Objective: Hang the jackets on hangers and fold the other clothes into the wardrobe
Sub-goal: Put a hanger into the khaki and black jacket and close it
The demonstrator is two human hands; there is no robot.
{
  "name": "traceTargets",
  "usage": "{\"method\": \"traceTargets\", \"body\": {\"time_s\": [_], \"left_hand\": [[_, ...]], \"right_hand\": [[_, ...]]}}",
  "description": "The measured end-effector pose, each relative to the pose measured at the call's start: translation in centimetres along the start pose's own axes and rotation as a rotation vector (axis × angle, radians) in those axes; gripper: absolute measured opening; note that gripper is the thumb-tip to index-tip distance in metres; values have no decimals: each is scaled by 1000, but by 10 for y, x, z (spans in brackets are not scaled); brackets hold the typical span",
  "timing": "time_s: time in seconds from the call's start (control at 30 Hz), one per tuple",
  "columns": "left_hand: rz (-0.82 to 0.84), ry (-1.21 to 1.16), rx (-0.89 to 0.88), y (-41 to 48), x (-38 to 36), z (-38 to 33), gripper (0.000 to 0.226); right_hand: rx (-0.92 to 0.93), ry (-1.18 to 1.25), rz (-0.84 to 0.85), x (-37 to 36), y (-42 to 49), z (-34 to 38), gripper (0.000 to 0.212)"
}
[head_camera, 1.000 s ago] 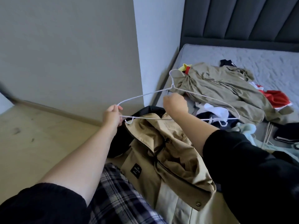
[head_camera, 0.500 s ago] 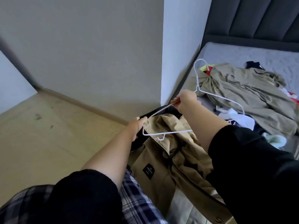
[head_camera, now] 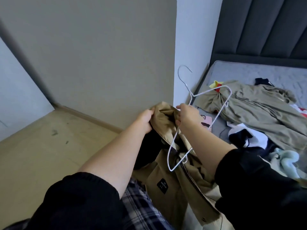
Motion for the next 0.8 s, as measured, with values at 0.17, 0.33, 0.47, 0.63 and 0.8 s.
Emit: {"method": "traceTargets", "body": {"time_s": [0.17, 0.33, 0.47, 0.63, 0.8], "left_hand": [[-116, -53, -194, -42, 53, -84, 20], [-178, -160, -379, -109, 118, -168, 27], [-226, -252, -489, -161, 170, -225, 31], [-292, -294, -601, -209, 221, -273, 31], [-365, -220, -655, -233, 267, -316, 23]], "right_hand": [[189, -15, 96, -76, -73, 54, 20], [242, 21, 249, -153, -123, 88, 18], [220, 28, 406, -220, -167, 107, 17], [230, 3, 539, -294, -215, 128, 16], [353, 82, 528, -349, -236, 162, 12]]}}
Point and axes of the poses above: each hand's wrist, its own y-axis towards the middle knuckle, its own x-axis out of the back of the hand, z = x × y, the point moved 5 cm from there along y, towards the middle knuckle, and after that the axes turned 10 degrees about y, right-handed, at the moved point
